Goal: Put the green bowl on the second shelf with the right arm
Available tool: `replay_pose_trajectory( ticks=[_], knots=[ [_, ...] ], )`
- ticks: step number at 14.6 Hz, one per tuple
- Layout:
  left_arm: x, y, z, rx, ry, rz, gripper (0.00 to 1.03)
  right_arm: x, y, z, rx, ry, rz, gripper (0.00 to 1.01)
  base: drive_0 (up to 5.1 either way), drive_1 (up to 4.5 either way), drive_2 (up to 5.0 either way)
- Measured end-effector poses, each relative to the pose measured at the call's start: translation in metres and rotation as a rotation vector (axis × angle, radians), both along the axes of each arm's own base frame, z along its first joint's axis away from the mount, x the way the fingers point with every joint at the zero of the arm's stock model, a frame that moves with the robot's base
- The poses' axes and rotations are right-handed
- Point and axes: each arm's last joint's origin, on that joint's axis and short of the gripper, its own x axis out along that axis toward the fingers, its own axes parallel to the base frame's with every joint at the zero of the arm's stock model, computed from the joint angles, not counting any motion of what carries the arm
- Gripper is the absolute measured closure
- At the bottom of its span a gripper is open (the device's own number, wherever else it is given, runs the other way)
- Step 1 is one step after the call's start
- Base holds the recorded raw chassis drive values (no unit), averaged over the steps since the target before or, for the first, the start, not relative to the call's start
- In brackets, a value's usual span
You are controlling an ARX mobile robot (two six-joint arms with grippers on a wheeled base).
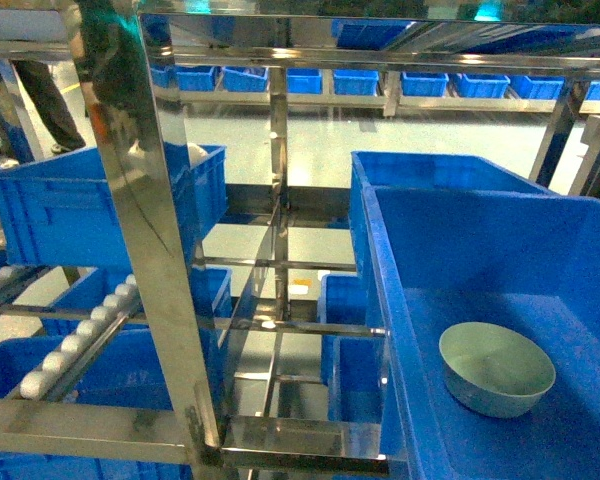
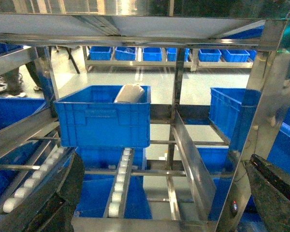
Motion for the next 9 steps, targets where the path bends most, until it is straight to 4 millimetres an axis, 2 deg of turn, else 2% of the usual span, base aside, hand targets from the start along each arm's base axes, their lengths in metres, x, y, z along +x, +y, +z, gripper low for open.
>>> replay_pose_trajectory(
  ticks=[1, 5, 9],
  knots=[
    [0.0000, 0.0000, 0.0000, 0.000, 0.000, 0.000, 0.05, 0.0000, 0.0000, -0.0001, 0.000, 0.001, 0.000, 0.99, 0.0, 0.00, 0.0],
    [0.0000, 0.0000, 0.0000, 0.000, 0.000, 0.000, 0.05, 0.0000, 0.0000, -0.0001, 0.000, 0.001, 0.000, 0.98, 0.0, 0.00, 0.0],
    [0.0000, 0.0000, 0.0000, 0.000, 0.000, 0.000, 0.05, 0.0000, 0.0000, -0.0001, 0.000, 0.001, 0.000, 0.45, 0.0, 0.00, 0.0]
  ],
)
